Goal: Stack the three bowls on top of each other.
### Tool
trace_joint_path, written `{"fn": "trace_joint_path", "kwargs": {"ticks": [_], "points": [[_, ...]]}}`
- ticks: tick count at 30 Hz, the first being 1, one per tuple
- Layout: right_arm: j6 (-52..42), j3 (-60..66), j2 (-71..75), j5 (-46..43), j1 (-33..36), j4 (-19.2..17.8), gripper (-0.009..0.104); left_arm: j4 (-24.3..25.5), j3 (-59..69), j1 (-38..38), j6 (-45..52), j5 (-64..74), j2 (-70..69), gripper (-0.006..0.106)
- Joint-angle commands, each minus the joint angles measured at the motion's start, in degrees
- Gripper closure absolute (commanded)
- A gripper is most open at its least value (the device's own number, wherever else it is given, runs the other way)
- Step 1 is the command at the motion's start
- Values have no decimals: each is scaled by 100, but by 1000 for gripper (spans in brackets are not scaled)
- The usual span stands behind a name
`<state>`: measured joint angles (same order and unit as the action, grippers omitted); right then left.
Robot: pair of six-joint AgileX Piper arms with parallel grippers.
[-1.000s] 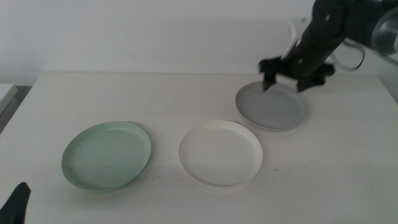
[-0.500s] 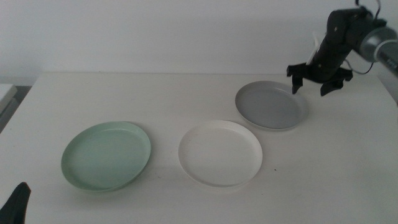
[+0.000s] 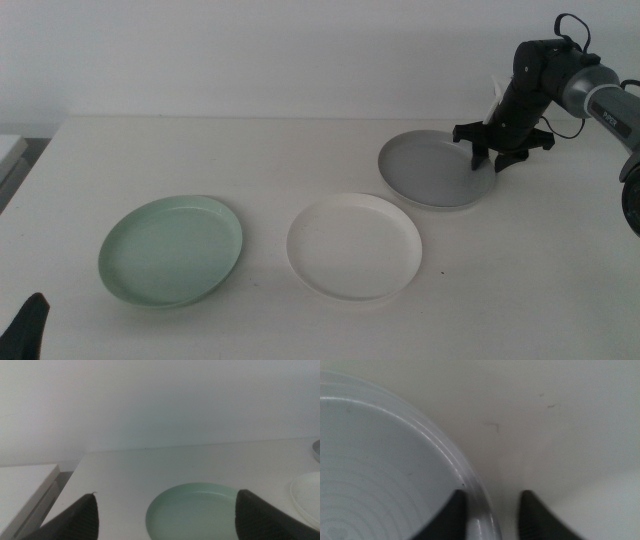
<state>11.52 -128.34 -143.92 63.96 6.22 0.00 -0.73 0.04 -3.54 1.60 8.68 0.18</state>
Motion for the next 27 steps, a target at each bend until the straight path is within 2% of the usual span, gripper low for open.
{"fn": "trace_joint_path", "kwargs": {"ticks": [1,5,11,13,16,17,19,24,27], "points": [[-64,-28,-38,31,-37,-88,73,-11,-4,8,-14,-78,-18,7],[-64,-28,-38,-97,-44,-73,96,-11,-4,8,-14,-78,-18,7],[-112,-215,96,-9,-44,0,98,-11,-4,8,-1,-78,-18,7],[-314,-217,396,-27,-49,238,98,-11,-4,8,-1,-78,-18,7],[-617,-63,982,-53,-32,819,98,-11,-4,8,-1,-78,-18,7],[-779,168,1221,-98,45,950,98,-11,-4,8,-1,-78,-18,7],[-816,850,1725,-353,249,950,98,-11,-4,8,-1,-78,-18,7],[-588,3127,3204,-1759,906,974,98,-11,-4,8,-13,-78,-18,7],[-515,4074,3785,-2348,1250,974,98,-11,-4,8,-13,-78,-18,7]]}}
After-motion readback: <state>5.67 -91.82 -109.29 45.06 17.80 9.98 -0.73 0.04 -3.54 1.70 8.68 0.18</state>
